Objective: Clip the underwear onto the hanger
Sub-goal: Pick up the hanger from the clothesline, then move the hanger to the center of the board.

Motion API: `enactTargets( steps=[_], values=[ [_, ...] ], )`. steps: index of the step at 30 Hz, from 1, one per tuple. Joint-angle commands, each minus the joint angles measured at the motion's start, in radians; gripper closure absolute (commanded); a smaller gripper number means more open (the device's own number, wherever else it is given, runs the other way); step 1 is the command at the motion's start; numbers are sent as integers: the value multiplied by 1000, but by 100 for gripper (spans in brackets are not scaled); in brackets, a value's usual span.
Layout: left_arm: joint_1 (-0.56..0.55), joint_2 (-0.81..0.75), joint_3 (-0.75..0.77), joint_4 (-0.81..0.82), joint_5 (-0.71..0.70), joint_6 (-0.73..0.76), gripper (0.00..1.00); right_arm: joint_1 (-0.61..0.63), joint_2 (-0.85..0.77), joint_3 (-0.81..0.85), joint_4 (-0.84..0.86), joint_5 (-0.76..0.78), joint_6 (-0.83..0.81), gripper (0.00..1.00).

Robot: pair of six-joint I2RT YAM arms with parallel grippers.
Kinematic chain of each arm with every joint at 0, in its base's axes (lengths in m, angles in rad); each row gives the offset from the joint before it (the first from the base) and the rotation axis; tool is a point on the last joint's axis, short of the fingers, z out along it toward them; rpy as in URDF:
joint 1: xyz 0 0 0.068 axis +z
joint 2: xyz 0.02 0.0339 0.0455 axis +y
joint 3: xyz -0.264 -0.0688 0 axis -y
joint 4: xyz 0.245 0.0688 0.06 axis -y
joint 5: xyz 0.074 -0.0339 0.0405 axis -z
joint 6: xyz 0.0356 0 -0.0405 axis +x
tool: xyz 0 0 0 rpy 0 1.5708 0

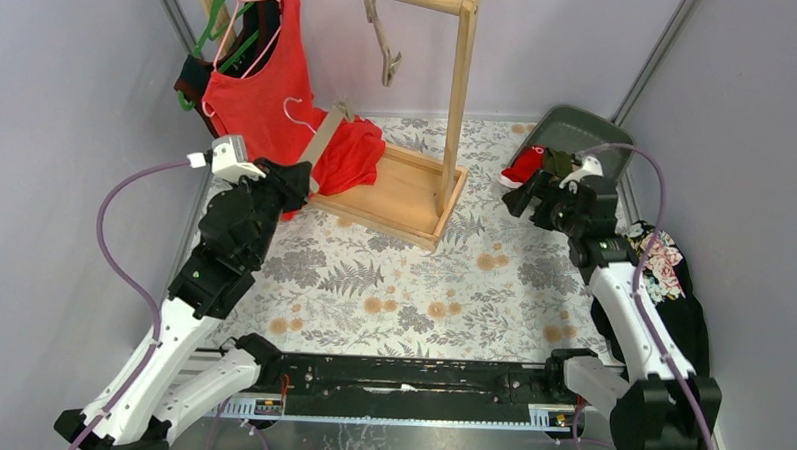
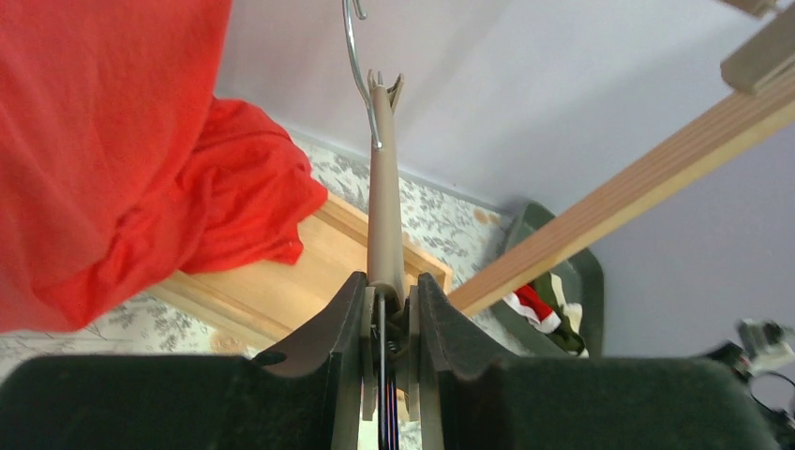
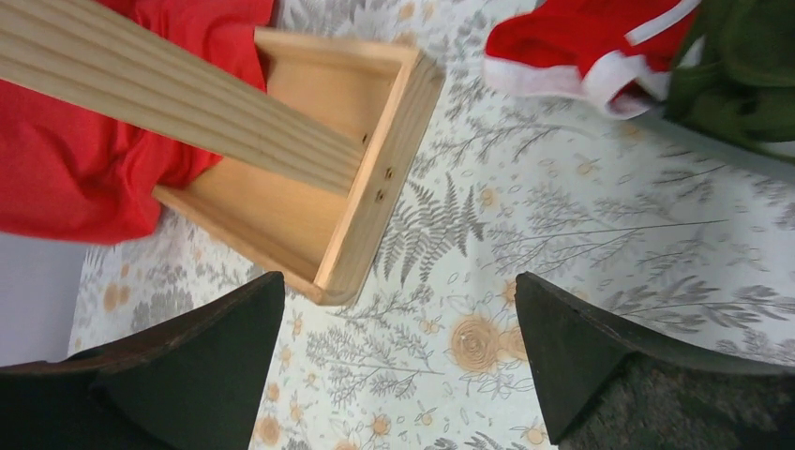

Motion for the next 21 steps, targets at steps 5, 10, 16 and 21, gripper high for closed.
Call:
enactTargets(
  steps=[5, 10, 16, 21],
  values=[
    [-17, -67, -145, 115, 92, -111, 100, 244, 257, 200, -44, 70, -99, 1],
    [-20, -101, -201, 150, 122, -131, 100, 314, 379, 270, -9, 120, -102, 1],
    [-25, -131, -277, 226, 159, -172, 100, 341, 542, 379, 22, 139, -86, 1],
    [-28, -169, -353, 312, 132, -190, 100, 341, 595, 393, 119, 118, -36, 1]
  ],
)
